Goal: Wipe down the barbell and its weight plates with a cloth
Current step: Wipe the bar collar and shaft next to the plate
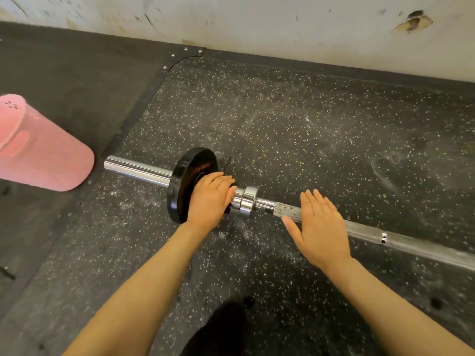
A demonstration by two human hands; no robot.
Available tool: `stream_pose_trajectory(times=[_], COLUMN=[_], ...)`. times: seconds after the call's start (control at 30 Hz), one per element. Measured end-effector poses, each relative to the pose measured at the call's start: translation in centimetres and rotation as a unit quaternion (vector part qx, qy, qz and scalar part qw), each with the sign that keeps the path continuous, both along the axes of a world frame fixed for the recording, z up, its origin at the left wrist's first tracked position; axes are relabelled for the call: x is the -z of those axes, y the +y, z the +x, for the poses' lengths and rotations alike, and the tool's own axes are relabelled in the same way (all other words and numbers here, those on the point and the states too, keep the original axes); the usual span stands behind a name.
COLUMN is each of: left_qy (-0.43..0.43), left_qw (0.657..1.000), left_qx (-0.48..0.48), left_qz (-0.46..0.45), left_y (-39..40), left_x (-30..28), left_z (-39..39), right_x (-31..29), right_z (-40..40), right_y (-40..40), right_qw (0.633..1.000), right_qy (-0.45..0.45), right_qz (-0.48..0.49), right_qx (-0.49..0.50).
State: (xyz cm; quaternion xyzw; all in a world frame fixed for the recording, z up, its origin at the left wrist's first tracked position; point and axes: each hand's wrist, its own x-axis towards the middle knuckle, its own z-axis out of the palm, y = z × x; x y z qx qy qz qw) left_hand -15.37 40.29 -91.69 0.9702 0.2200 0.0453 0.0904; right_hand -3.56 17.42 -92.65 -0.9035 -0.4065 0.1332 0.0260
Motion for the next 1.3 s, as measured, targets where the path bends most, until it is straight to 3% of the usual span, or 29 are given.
stream_pose_trajectory(times=[0.1, 0.23, 0.4, 0.53, 0.63, 0.9, 1.17, 1.3], left_qy=[0.005, -0.071, -0.085, -0.153, -0.181, -0.266, -0.321, -0.309], left_qw=[0.999, 0.985, 0.978, 0.959, 0.936, 0.92, 0.885, 0.896], left_qx=[-0.033, -0.141, -0.167, -0.192, -0.237, -0.188, -0.224, -0.188], left_qz=[-0.018, -0.063, -0.094, -0.142, -0.189, -0.217, -0.252, -0.256], left_y=[-0.4, -1.4, -2.0, -3.2, -4.1, -4.8, -6.6, -7.4], left_x=[-0.8, -2.4, -4.0, -3.6, -2.8, -1.4, -0.3, 0.3], left_z=[-0.2, -0.6, -1.5, -2.7, -4.2, -7.1, -9.5, -10.9], right_x=[0.0, -0.2, -0.8, -1.1, -1.0, 0.0, 0.1, 0.0], right_z=[-0.2, -0.3, 0.0, -0.1, 0.2, -1.1, -3.3, -5.1], right_y=[-0.4, -0.4, -2.1, -1.2, -0.6, -0.1, -1.0, -1.8], right_qw=[1.0, 0.999, 0.996, 0.997, 0.998, 0.999, 0.998, 0.998], right_qy=[-0.005, -0.005, 0.024, 0.07, 0.056, -0.018, -0.037, -0.039], right_qz=[-0.007, -0.033, -0.043, -0.021, -0.017, -0.033, -0.03, -0.027], right_qx=[-0.022, -0.03, -0.069, -0.023, 0.0, 0.029, 0.042, 0.043])
